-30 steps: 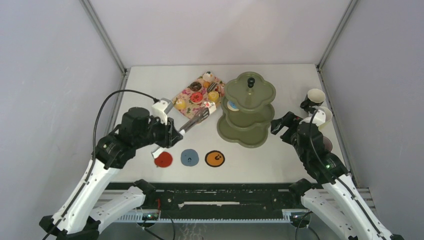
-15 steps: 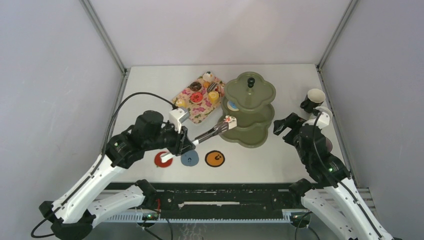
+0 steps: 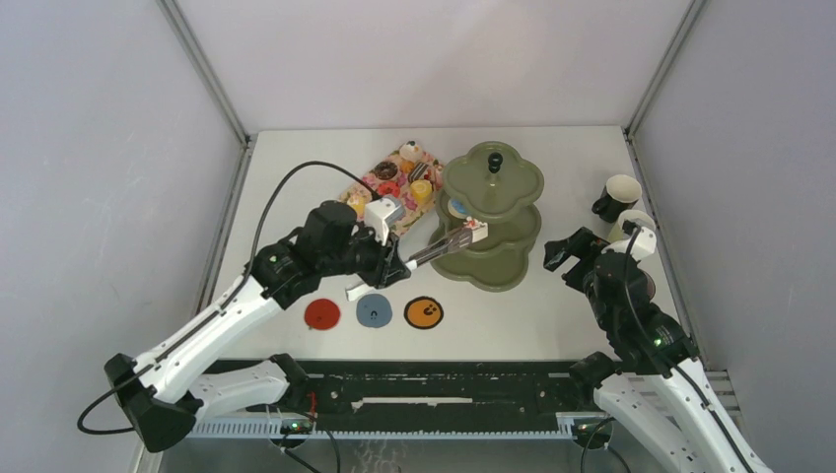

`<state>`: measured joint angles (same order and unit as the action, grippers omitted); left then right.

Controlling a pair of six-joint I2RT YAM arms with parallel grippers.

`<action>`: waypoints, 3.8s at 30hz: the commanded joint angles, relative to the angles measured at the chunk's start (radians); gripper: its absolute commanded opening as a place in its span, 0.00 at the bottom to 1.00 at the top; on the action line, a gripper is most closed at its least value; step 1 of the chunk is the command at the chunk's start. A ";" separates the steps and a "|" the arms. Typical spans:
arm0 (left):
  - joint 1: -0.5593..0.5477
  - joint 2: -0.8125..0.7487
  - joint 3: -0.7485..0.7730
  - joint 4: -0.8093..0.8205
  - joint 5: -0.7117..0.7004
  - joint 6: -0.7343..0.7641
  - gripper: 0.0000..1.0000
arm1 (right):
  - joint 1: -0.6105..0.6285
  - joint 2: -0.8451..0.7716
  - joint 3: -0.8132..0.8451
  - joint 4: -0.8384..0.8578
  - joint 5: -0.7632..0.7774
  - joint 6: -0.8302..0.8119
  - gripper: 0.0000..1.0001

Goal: Serve the afternoon tea

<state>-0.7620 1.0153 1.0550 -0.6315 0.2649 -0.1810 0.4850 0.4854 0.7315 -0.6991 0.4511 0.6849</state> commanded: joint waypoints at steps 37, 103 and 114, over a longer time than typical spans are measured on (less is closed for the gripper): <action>-0.008 0.139 0.266 -0.148 -0.049 0.112 0.50 | 0.004 0.038 0.008 0.036 -0.032 0.018 0.93; 0.417 0.457 0.199 0.051 -0.491 -0.171 0.50 | 0.004 0.048 -0.021 0.064 -0.034 0.004 0.93; 0.411 0.546 0.245 0.049 -0.437 -0.158 0.50 | 0.004 0.057 -0.021 0.083 -0.051 -0.001 0.93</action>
<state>-0.3431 1.5539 1.2194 -0.6144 -0.1841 -0.3614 0.4850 0.5415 0.7113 -0.6544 0.4049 0.6922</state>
